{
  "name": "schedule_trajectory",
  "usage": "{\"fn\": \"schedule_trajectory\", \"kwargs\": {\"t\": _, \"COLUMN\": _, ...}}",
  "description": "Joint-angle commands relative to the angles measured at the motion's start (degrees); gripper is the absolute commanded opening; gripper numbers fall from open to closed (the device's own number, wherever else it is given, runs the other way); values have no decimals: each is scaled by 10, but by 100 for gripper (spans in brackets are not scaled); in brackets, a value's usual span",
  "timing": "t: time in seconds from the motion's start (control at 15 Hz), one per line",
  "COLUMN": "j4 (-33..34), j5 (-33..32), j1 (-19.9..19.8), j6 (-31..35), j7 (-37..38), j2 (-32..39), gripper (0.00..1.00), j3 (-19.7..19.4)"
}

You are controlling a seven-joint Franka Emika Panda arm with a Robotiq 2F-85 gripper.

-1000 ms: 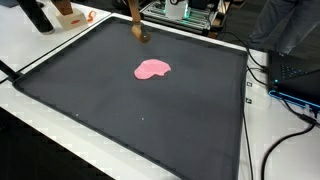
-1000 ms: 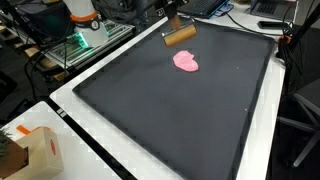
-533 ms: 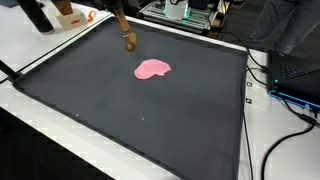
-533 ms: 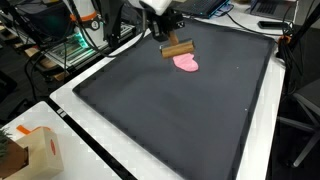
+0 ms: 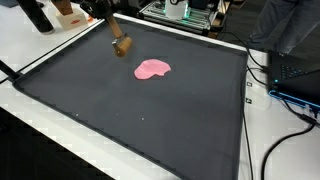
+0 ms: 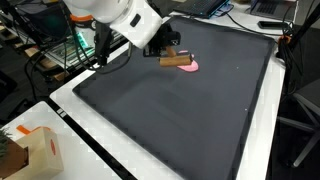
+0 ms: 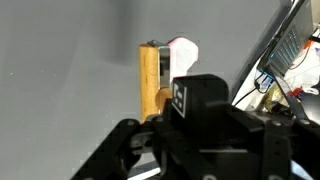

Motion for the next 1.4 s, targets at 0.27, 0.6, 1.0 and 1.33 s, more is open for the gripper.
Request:
{"fn": "schedule_trajectory", "kwargs": {"t": 0.27, "j4": 23, "j5": 21, "j1": -20, "j6": -23, "j7": 33, "j2": 34, "gripper": 25, "j3": 3}}
{"fn": "schedule_trajectory", "kwargs": {"t": 0.6, "j4": 26, "j5": 25, "j1": -25, "j6": -28, "j7": 43, "j2": 46, "gripper": 25, "j3": 4}}
{"fn": "schedule_trajectory", "kwargs": {"t": 1.0, "j4": 31, "j5": 28, "j1": -27, "j6": -33, "j7": 51, "j2": 51, "gripper": 25, "j3": 5}}
{"fn": "schedule_trajectory", "kwargs": {"t": 1.33, "j4": 34, "j5": 21, "j1": -23, "j6": -26, "j7": 46, "j2": 45, "gripper": 25, "j3": 8}}
